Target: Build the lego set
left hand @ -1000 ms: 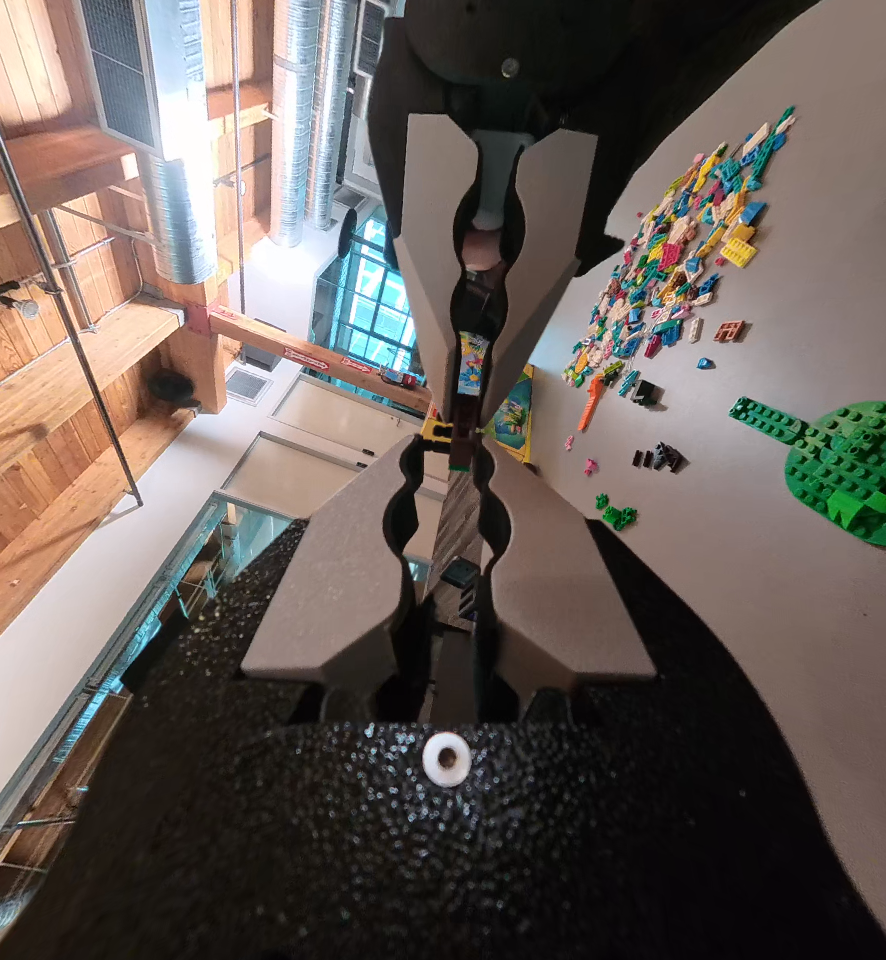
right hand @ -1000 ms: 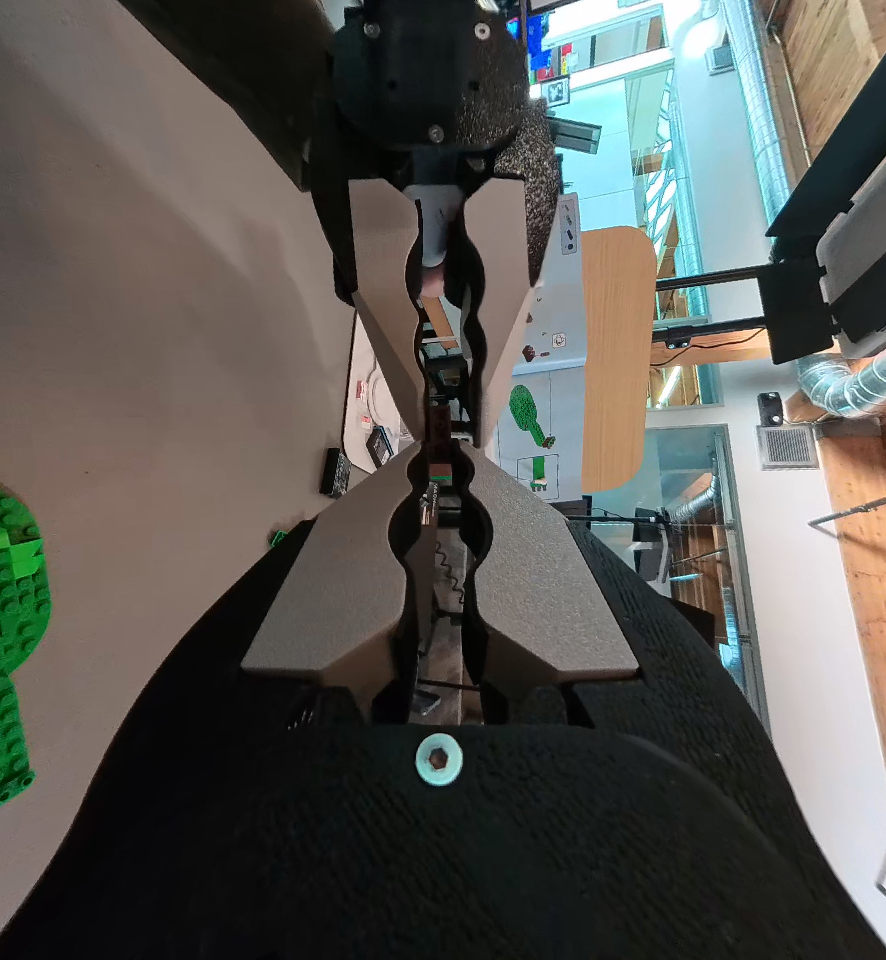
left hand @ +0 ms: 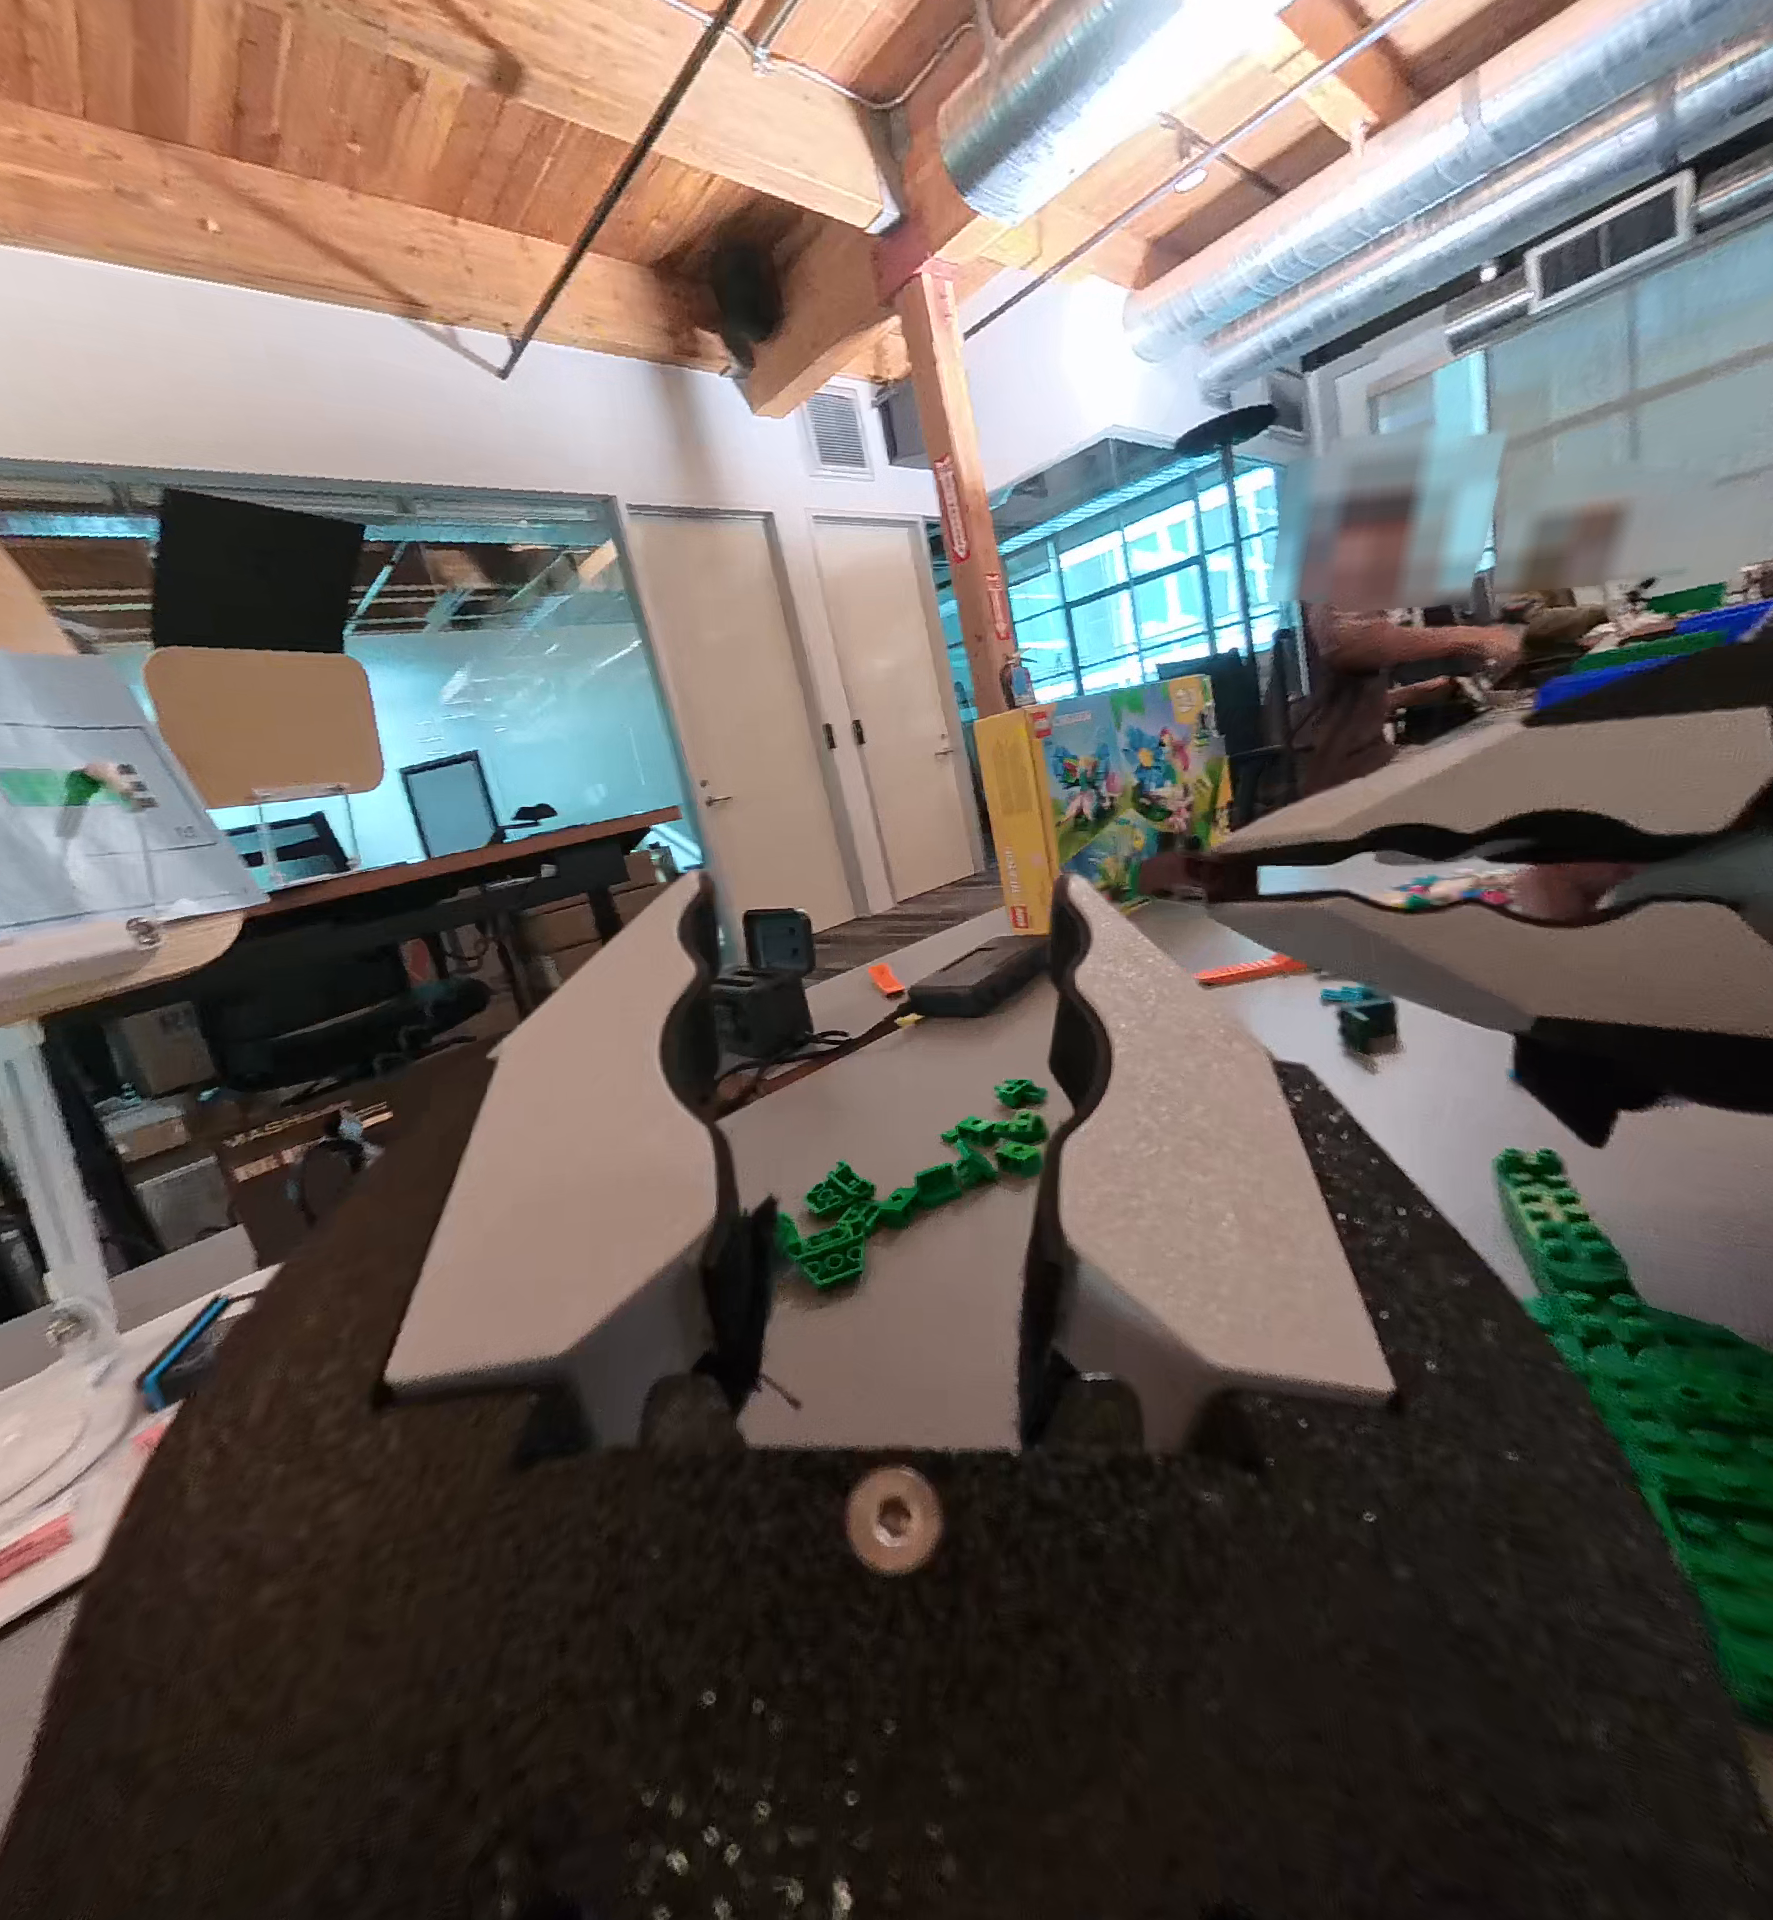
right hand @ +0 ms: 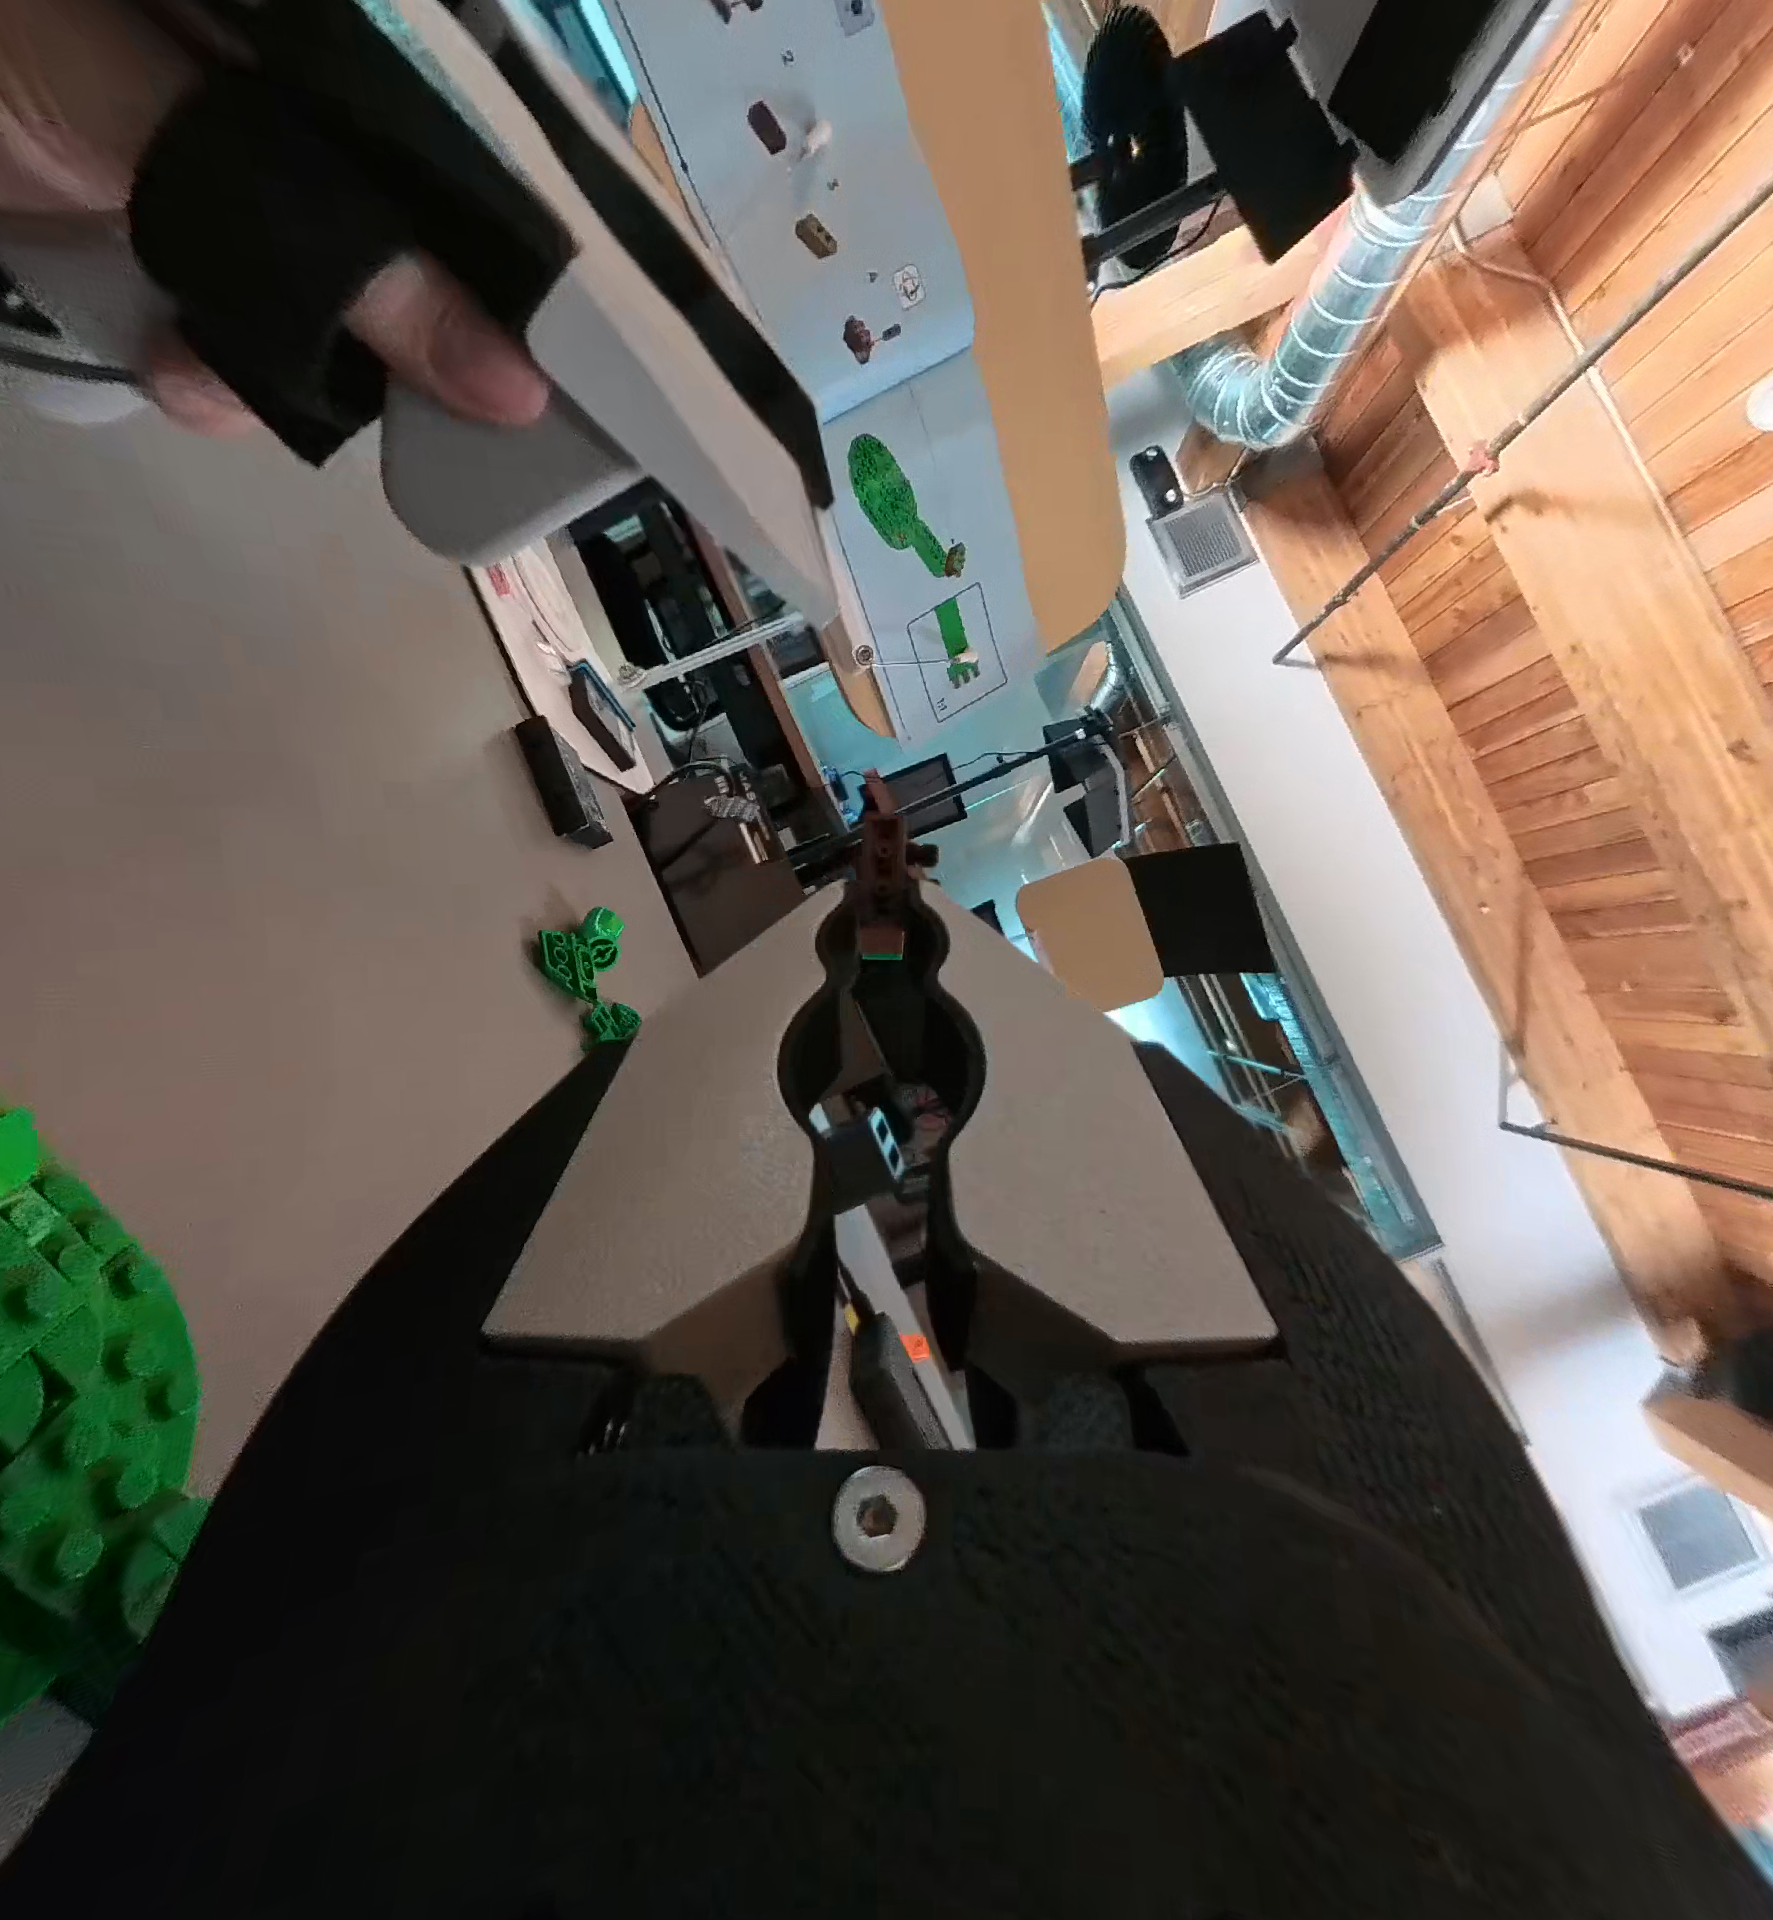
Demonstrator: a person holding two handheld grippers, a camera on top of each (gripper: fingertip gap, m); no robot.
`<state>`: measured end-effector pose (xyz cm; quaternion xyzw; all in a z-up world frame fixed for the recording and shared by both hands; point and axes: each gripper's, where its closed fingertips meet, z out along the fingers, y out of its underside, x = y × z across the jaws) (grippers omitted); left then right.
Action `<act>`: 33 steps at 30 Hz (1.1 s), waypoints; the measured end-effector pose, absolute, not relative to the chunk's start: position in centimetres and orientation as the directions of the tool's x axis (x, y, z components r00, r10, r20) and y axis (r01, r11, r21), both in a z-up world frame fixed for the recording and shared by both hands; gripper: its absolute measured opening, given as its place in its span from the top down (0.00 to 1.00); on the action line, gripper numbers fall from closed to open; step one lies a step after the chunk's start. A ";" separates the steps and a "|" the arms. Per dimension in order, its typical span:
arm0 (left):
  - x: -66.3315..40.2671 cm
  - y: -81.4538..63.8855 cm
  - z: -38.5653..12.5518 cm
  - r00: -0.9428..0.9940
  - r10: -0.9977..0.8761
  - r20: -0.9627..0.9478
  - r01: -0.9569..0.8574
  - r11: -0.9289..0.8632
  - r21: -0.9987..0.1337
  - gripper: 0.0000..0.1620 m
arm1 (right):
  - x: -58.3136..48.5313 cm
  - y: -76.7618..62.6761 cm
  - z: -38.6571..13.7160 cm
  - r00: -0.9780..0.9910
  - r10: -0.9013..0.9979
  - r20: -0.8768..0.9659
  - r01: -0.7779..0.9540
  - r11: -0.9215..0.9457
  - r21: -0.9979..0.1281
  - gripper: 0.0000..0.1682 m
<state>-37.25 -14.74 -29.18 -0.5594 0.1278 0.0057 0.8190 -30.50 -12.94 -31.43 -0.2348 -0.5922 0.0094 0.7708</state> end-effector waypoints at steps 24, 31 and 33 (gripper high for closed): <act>-35.0 -13.9 -29.3 0.949 -0.175 -0.261 -0.168 0.419 -0.892 0.63 | -30.1 -11.5 -32.5 0.336 0.410 0.848 0.223 0.840 -0.495 0.96; -35.5 -13.7 -29.4 0.957 -0.198 -0.210 -0.115 0.406 -0.907 0.68 | -30.4 -11.8 -32.9 0.311 0.425 0.850 0.216 0.839 -0.499 0.96; -35.1 -13.5 -29.8 0.951 -0.243 -0.190 -0.085 0.385 -0.919 0.71 | -30.5 -11.9 -32.9 0.309 0.423 0.852 0.214 0.842 -0.495 0.96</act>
